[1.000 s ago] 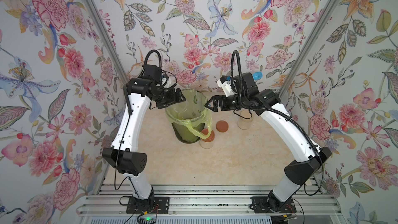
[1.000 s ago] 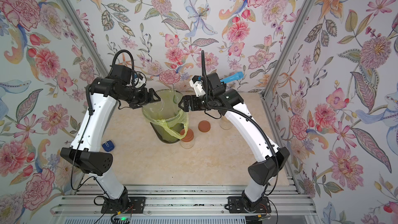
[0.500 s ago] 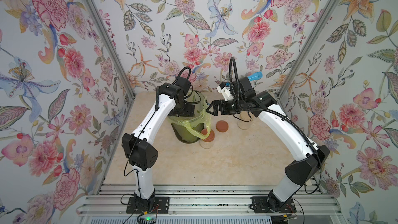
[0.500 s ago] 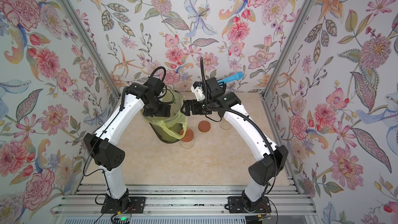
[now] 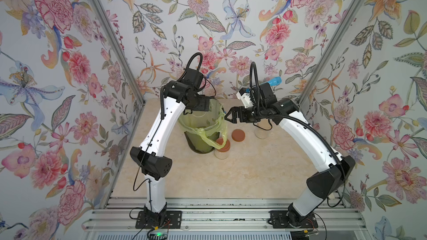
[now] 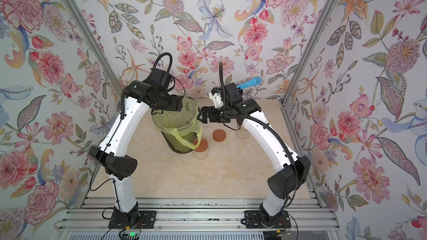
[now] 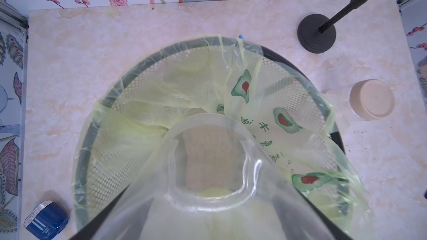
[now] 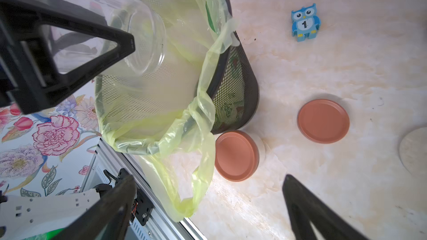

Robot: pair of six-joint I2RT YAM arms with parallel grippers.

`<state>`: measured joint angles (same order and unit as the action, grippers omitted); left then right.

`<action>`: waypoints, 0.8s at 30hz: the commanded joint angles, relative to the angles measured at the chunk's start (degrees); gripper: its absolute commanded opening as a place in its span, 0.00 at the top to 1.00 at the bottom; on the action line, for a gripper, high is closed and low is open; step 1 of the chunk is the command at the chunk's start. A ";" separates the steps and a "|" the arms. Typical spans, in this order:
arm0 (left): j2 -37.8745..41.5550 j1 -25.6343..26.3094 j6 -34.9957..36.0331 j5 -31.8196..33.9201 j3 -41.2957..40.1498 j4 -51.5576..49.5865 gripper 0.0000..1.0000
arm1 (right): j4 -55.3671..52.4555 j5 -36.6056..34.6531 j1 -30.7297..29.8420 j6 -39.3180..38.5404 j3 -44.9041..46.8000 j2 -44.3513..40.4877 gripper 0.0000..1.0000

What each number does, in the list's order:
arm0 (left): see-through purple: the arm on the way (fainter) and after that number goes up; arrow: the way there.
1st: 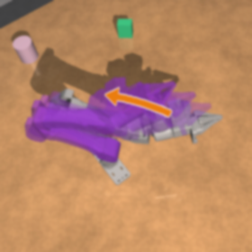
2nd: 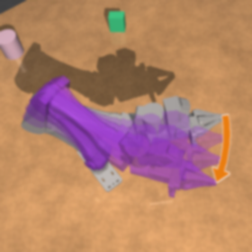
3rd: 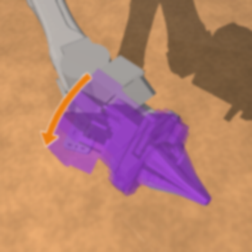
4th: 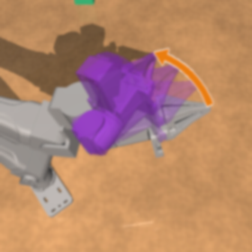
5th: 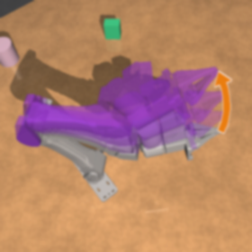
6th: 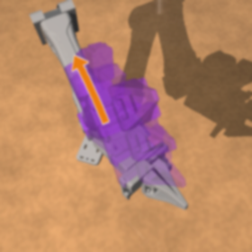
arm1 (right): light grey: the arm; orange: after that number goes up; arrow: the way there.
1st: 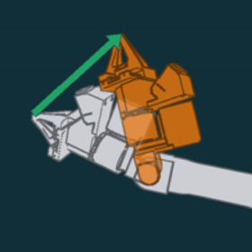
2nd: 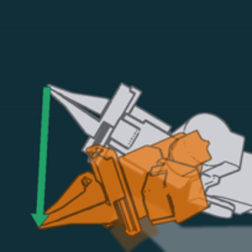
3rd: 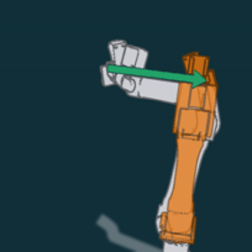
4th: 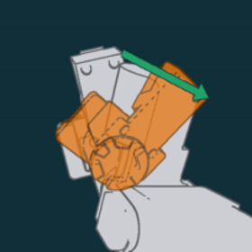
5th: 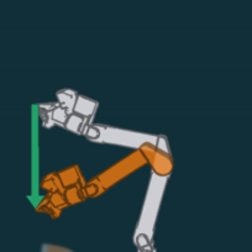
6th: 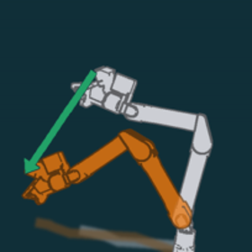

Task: Empty moldy rice from jars
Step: Pour the moldy rice from the jar into the trash bin.

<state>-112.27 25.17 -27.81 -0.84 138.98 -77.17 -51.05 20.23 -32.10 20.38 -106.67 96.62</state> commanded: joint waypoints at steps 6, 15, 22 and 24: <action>7.06 5.02 4.54 13.63 -0.23 -0.10 1.00 | 1.47 0.95 0.19 1.18 1.61 -1.83 0.00; 20.01 12.80 7.97 36.10 -18.86 17.13 1.00 | 2.86 0.09 0.28 2.89 3.74 -2.61 0.00; 28.82 18.07 14.01 45.80 -37.38 34.54 1.00 | 4.45 0.02 0.37 4.23 5.87 -3.50 0.00; 28.19 18.07 13.85 45.06 -37.03 34.04 1.00 | 4.38 -0.18 0.37 4.23 5.88 -3.63 0.00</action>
<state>-84.12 42.81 -16.05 38.81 102.54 -51.37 -47.79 20.56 -32.10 23.81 -101.43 94.96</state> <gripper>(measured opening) 0.879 0.996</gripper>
